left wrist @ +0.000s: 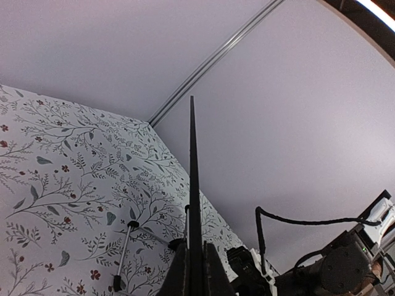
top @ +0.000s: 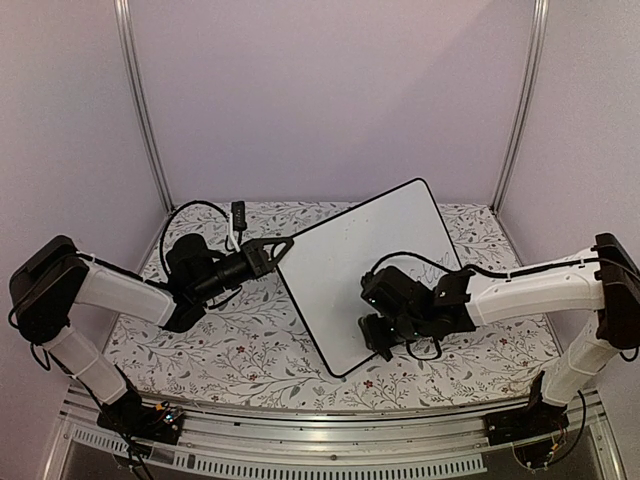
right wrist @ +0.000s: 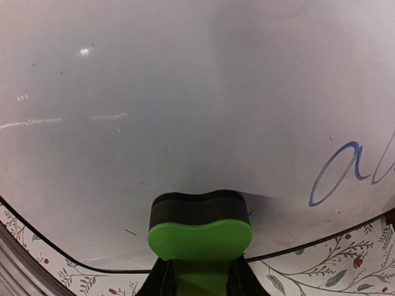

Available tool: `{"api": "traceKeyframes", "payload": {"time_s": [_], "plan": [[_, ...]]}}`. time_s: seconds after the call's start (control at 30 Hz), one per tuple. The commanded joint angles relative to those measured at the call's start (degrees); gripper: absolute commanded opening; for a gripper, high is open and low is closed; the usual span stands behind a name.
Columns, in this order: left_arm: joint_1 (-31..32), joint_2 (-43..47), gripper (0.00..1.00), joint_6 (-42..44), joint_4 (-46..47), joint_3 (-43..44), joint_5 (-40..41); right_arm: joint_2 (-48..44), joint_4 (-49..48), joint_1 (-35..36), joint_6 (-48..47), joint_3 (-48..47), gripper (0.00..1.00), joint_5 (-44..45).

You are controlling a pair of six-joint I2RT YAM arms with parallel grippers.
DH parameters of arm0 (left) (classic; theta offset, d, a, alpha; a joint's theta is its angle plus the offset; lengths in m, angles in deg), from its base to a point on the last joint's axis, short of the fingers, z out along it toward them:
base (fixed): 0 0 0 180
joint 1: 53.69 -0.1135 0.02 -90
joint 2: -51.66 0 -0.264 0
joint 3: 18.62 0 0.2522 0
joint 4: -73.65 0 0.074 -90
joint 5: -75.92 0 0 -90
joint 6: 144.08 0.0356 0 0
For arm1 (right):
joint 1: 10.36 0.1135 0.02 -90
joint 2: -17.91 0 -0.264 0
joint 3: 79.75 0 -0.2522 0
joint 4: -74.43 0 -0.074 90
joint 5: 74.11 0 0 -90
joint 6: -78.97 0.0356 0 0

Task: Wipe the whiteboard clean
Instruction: Erase the whiteboard at the center of the board.

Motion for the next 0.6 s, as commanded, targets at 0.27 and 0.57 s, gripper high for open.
{"api": "traceKeyframes", "payload": {"time_s": [0.27,0.57], "plan": [[2.59,-1.47,0.00,0.15,-1.68,0.42,-6.31,-1.38,1.30,-0.16,7.06,4.12,0.00,0.80],[2.56,-1.19,0.00,0.25,-1.77,0.36,-6.25,-1.77,3.01,-3.94,4.00,-1.68,0.00,5.93]]}}
